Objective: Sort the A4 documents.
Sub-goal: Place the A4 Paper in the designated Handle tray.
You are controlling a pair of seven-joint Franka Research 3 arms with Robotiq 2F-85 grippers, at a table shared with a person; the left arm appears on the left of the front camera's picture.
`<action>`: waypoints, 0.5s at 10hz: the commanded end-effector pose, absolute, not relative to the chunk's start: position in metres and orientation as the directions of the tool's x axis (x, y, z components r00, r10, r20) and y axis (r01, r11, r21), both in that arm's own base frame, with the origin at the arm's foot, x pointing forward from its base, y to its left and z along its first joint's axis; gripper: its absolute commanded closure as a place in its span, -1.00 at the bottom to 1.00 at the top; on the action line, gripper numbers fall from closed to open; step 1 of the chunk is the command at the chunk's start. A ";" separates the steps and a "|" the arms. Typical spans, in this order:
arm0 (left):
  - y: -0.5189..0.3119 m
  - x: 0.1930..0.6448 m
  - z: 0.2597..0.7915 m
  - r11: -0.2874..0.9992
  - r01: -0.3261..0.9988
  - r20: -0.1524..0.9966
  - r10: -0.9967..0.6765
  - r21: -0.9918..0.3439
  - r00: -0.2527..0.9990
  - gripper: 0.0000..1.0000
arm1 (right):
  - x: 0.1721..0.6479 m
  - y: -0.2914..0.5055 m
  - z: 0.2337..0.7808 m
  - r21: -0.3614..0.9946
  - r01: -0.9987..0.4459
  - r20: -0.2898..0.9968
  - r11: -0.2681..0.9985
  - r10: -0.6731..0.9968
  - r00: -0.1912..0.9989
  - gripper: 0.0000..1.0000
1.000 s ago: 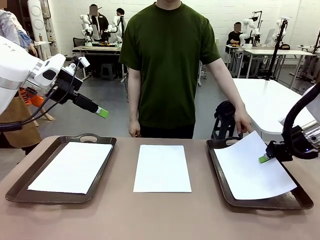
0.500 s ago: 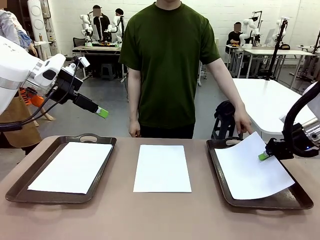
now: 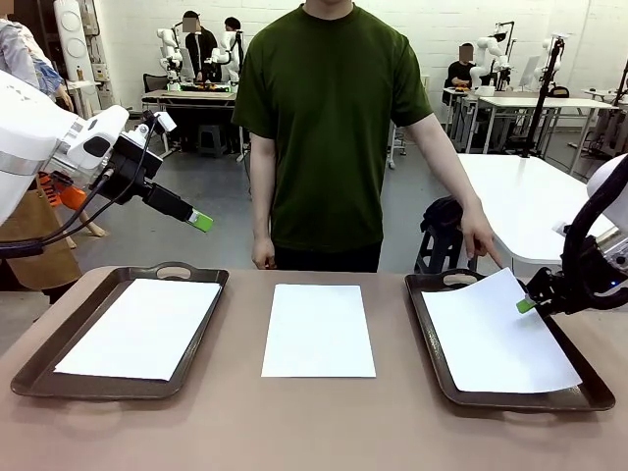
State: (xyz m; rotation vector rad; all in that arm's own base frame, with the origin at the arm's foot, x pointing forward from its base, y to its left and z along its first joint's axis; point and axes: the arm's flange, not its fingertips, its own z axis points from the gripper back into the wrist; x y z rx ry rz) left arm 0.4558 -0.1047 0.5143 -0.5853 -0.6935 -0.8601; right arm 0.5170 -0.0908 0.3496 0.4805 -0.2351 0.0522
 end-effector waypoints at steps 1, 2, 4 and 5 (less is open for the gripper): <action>-0.104 0.455 0.515 0.524 0.832 0.748 -0.475 -0.182 0.463 -1.00 | 0.514 -0.088 0.357 0.388 -0.057 0.211 0.920 -0.028 0.977 -0.26; -0.104 0.455 0.515 0.524 0.832 0.748 -0.475 -0.182 0.463 -1.00 | 0.514 -0.090 0.359 0.386 -0.053 0.213 0.921 -0.033 0.977 -0.95; -0.104 0.455 0.515 0.524 0.832 0.748 -0.475 -0.182 0.463 -1.00 | 0.514 -0.090 0.361 0.383 -0.052 0.213 0.922 -0.033 0.976 -1.00; -0.104 0.455 0.515 0.524 0.832 0.748 -0.475 -0.182 0.463 -1.00 | 0.515 -0.088 0.362 0.387 -0.054 0.212 0.921 -0.032 0.977 -1.00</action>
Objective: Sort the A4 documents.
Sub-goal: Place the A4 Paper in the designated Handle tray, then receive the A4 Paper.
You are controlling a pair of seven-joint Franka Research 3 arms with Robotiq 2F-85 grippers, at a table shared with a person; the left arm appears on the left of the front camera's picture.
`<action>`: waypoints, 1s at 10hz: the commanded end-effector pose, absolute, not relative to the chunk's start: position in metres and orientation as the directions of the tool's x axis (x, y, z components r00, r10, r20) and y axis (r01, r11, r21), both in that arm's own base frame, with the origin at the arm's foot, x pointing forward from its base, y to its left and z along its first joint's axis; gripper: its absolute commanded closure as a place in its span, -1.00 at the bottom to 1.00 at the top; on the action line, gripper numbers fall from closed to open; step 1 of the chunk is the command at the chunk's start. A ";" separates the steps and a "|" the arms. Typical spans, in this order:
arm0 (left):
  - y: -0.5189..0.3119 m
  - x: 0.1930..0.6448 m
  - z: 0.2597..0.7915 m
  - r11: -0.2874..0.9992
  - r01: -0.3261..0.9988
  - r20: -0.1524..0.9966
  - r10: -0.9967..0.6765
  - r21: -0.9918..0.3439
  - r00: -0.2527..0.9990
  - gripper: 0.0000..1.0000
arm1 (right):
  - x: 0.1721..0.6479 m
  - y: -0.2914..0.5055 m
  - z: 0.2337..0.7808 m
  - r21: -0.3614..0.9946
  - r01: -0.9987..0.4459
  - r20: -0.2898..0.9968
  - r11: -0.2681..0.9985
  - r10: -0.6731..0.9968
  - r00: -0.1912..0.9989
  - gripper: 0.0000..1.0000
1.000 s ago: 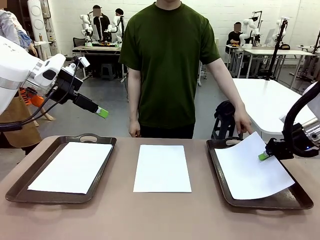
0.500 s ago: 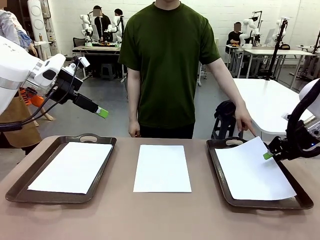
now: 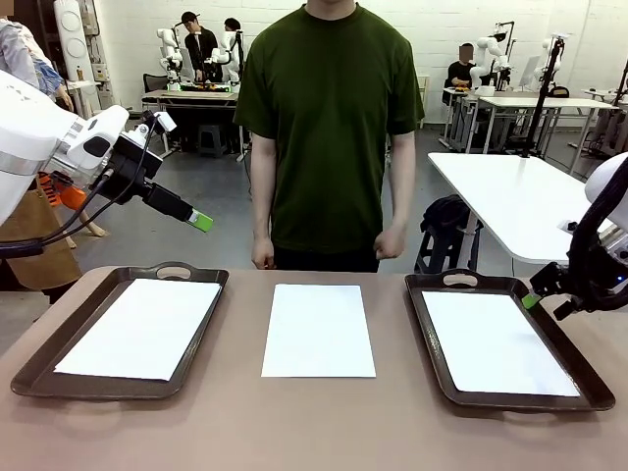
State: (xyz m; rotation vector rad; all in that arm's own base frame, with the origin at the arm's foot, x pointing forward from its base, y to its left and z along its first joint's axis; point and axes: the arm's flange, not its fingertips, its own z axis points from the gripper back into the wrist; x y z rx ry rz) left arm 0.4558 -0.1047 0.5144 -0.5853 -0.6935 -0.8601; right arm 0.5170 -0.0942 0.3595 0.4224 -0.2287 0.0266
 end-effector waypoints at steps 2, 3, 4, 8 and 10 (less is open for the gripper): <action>-0.104 0.455 0.515 0.524 0.832 0.748 -0.475 -0.182 0.463 -1.00 | 0.517 -0.095 0.359 0.403 -0.074 0.225 0.912 -0.021 0.974 -1.00; -0.104 0.455 0.515 0.524 0.832 0.748 -0.475 -0.182 0.463 -1.00 | 0.517 -0.095 0.359 0.403 -0.074 0.225 0.912 -0.021 0.974 -1.00; -0.104 0.455 0.515 0.524 0.832 0.748 -0.475 -0.182 0.463 -1.00 | 0.517 -0.095 0.359 0.403 -0.074 0.225 0.912 -0.021 0.974 -1.00; -0.104 0.455 0.515 0.524 0.832 0.748 -0.475 -0.182 0.463 -1.00 | 0.517 -0.095 0.359 0.403 -0.074 0.225 0.912 -0.021 0.974 -1.00; -0.104 0.455 0.515 0.524 0.832 0.748 -0.475 -0.182 0.463 -1.00 | 0.517 -0.095 0.359 0.403 -0.074 0.225 0.912 -0.021 0.974 -1.00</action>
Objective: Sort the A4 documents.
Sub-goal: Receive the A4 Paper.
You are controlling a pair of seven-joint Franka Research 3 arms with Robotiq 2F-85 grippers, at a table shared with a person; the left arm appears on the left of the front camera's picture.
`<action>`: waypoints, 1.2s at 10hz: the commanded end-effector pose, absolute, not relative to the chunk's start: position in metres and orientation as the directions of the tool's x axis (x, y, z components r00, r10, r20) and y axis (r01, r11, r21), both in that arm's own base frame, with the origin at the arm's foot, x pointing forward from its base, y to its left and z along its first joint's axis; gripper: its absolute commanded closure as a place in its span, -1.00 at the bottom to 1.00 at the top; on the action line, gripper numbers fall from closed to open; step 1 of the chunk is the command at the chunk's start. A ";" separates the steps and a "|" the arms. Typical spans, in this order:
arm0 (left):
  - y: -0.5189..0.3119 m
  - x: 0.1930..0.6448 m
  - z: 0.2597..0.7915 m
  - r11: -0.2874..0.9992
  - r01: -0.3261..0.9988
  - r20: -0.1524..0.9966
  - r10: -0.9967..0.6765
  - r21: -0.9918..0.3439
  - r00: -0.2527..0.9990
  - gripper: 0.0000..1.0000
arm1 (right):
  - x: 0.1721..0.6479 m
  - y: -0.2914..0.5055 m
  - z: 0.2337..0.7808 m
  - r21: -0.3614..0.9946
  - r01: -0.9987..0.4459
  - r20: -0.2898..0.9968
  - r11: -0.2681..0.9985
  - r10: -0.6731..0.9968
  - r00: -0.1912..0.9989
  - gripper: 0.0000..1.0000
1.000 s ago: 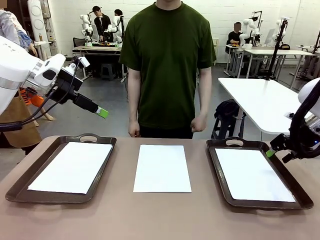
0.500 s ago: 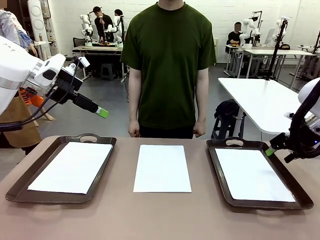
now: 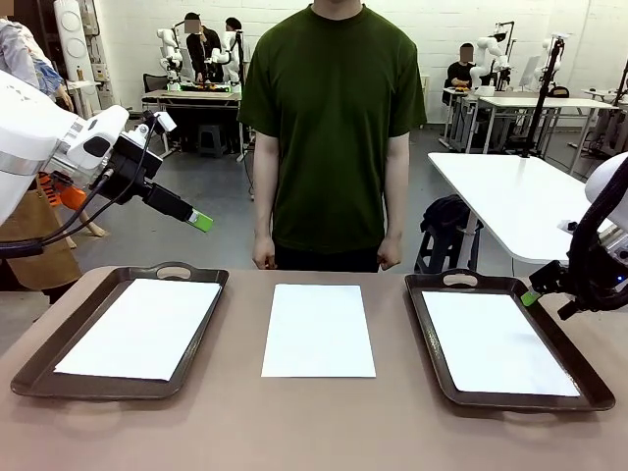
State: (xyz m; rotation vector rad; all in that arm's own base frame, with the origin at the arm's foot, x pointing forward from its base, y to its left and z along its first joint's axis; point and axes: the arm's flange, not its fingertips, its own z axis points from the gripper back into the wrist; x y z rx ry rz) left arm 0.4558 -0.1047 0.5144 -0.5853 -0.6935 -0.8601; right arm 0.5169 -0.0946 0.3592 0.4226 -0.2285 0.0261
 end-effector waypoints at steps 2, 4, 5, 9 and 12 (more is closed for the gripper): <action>-0.104 0.455 0.515 0.524 0.832 0.748 -0.475 -0.182 0.463 -1.00 | 0.517 -0.095 0.359 0.403 -0.074 0.225 0.912 -0.021 0.974 -1.00; -0.104 0.455 0.515 0.524 0.832 0.748 -0.475 -0.182 0.463 -1.00 | 0.517 -0.095 0.359 0.404 -0.072 0.225 0.912 -0.022 0.974 -1.00; -0.104 0.455 0.515 0.524 0.832 0.748 -0.475 -0.182 0.463 -1.00 | 0.505 -0.100 0.395 0.392 -0.172 0.368 0.904 0.018 0.930 -1.00; -0.104 0.455 0.515 0.524 0.832 0.748 -0.475 -0.182 0.463 -1.00 | 0.480 -0.103 0.479 0.411 -0.482 0.612 0.773 0.157 0.775 -1.00; -0.104 0.455 0.515 0.524 0.832 0.748 -0.475 -0.182 0.463 -1.00 | 0.474 -0.085 0.506 0.416 -0.719 0.688 0.557 0.324 0.649 -1.00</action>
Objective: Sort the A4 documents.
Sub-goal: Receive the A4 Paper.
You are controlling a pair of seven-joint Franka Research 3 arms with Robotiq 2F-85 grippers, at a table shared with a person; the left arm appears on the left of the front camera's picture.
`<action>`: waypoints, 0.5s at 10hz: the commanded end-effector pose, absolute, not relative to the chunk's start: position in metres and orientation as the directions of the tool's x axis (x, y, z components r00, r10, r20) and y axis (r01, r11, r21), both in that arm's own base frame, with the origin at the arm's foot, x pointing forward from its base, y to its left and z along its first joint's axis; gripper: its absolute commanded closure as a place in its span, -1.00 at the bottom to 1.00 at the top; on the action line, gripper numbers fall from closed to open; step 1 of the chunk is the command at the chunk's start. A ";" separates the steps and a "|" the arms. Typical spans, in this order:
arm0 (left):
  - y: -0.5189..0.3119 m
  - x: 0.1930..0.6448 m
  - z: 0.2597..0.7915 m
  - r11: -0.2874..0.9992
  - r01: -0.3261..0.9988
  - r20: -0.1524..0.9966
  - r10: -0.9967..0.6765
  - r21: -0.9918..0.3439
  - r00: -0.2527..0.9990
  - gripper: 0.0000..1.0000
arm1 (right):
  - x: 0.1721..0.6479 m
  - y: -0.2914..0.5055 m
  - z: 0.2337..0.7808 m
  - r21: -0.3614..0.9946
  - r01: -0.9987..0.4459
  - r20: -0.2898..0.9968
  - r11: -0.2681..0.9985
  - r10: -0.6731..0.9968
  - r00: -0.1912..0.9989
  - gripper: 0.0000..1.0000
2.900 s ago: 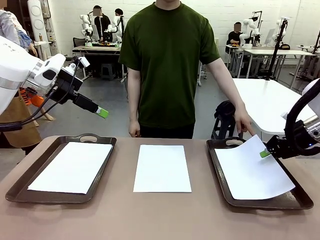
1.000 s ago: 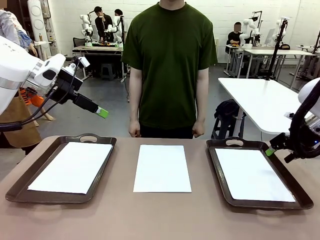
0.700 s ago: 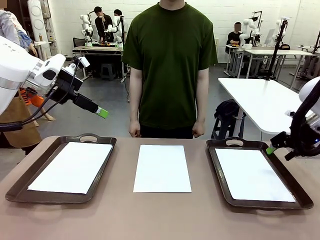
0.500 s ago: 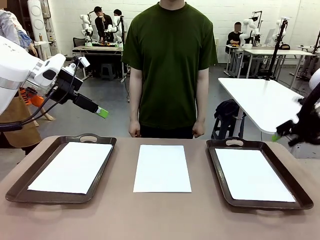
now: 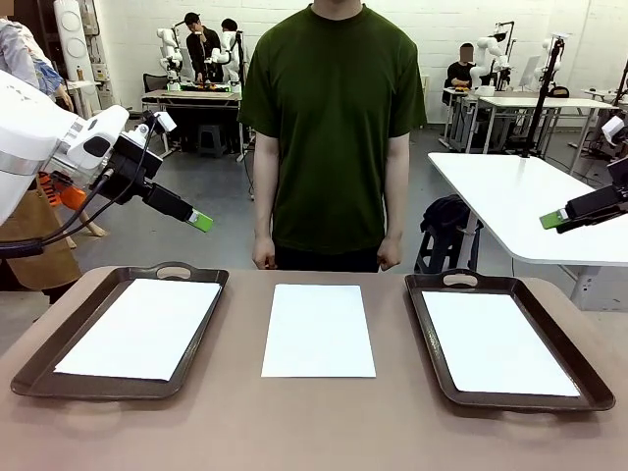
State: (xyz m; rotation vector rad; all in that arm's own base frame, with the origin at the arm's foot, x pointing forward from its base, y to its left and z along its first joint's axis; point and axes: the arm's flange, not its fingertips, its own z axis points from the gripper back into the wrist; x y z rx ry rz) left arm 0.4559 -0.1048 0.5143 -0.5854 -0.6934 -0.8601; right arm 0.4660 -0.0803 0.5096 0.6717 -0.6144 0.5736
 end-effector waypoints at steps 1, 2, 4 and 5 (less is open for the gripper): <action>-0.104 0.455 0.515 0.524 0.832 0.748 -0.475 -0.182 0.463 -1.00 | 0.472 -0.077 0.513 0.397 -0.768 0.708 0.503 0.364 0.605 -1.00; -0.104 0.455 0.515 0.524 0.832 0.748 -0.475 -0.182 0.463 -1.00 | 0.469 -0.069 0.520 0.372 -0.803 0.726 0.467 0.392 0.564 -1.00; -0.104 0.455 0.515 0.524 0.832 0.748 -0.475 -0.182 0.463 -1.00 | 0.458 -0.052 0.523 0.363 -0.844 0.719 0.395 0.458 0.523 -1.00; -0.104 0.455 0.515 0.524 0.832 0.748 -0.475 -0.182 0.463 -1.00 | 0.450 -0.043 0.523 0.353 -0.863 0.712 0.362 0.494 0.499 -1.00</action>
